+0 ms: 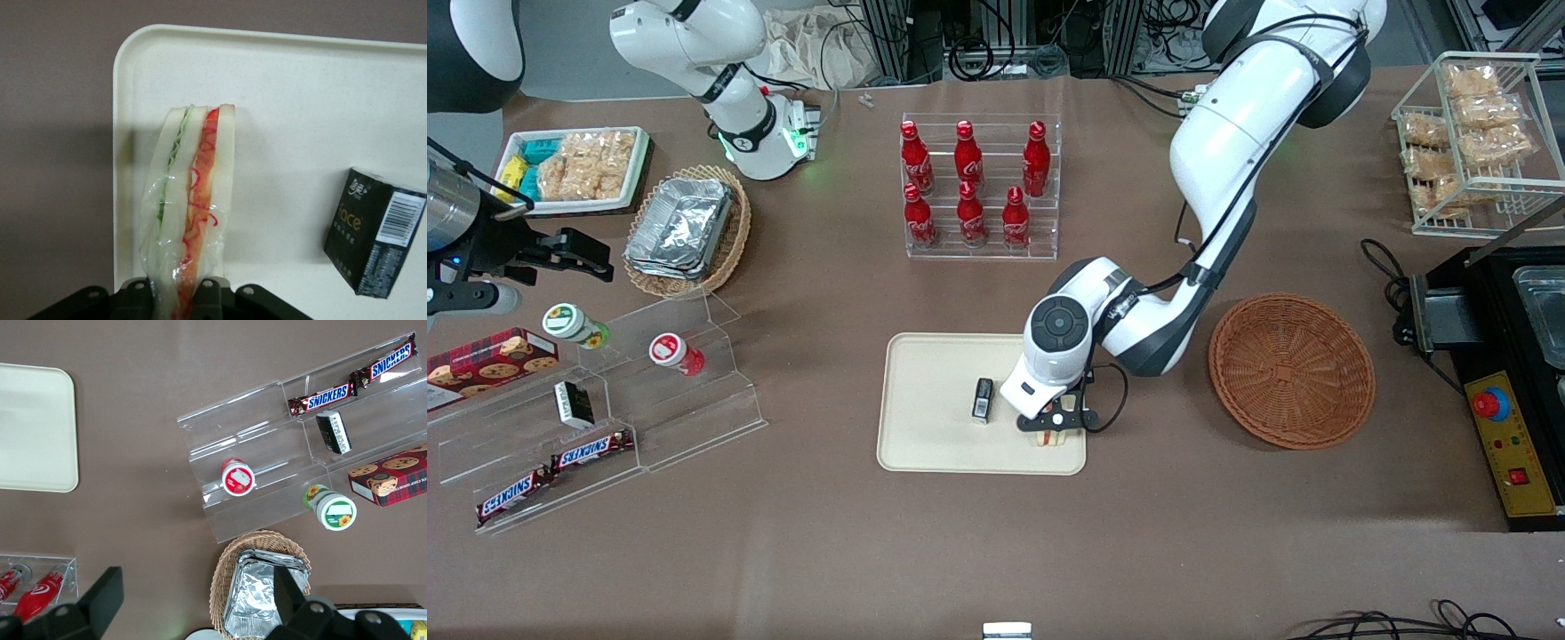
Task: Place sandwich from basket to tray
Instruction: 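Lower the sandwich onto the tray beside the black box and release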
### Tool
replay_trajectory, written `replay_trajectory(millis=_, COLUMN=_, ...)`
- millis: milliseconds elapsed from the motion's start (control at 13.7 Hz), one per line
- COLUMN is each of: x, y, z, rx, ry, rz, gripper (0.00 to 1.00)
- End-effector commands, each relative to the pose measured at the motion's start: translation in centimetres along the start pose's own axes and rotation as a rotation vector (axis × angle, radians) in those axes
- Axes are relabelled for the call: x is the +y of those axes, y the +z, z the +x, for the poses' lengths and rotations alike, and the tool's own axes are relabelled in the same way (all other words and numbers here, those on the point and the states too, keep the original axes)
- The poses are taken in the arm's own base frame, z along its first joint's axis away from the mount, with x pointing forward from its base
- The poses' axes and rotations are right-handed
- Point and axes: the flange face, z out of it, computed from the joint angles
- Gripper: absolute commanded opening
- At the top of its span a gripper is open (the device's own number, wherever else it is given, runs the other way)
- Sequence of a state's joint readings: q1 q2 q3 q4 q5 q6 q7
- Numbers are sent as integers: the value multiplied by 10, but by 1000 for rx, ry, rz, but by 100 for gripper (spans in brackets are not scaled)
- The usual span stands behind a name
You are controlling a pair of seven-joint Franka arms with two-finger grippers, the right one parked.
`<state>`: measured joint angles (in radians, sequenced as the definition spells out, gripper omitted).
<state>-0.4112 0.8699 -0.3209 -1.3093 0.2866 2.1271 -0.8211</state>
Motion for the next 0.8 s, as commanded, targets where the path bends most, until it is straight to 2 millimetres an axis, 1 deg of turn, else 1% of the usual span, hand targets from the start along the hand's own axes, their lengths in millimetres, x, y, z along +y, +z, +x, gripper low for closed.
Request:
replay_trajectory(millis=0, x=4, y=4, z=9, rx=36, ry=8, rz=-11, gripper=68)
replay_trajectory(millis=73, x=4, y=3, z=9, rx=36, ry=7, rz=-11, gripper=100)
replay_trajectory(millis=220, x=3, y=-3, z=10, rx=43, ry=0, rz=-14, gripper=100)
replay_trajectory(millis=293, x=3, y=-12, z=11, rx=47, ry=-4, rz=-14, gripper=100)
replay_trajectory(millis=366, x=-1, y=-28, z=14, rx=56, ry=-11, rz=-18, gripper=100)
replay_trajectory(millis=439, x=-10, y=-46, z=19, rx=61, ry=-26, rz=-14, gripper=100)
replay_trajectory(millis=512, x=-25, y=-64, z=25, rx=53, ry=-43, rz=5, gripper=100)
replay_trajectory(millis=585, x=-37, y=-82, z=27, rx=39, ry=-54, rz=31, gripper=100)
replay_trajectory(millis=659, x=-43, y=-102, z=23, rx=26, ry=-57, rz=60, gripper=100)
replay_trajectory(millis=732, x=-55, y=-118, z=23, rx=16, ry=-65, rz=84, gripper=100)
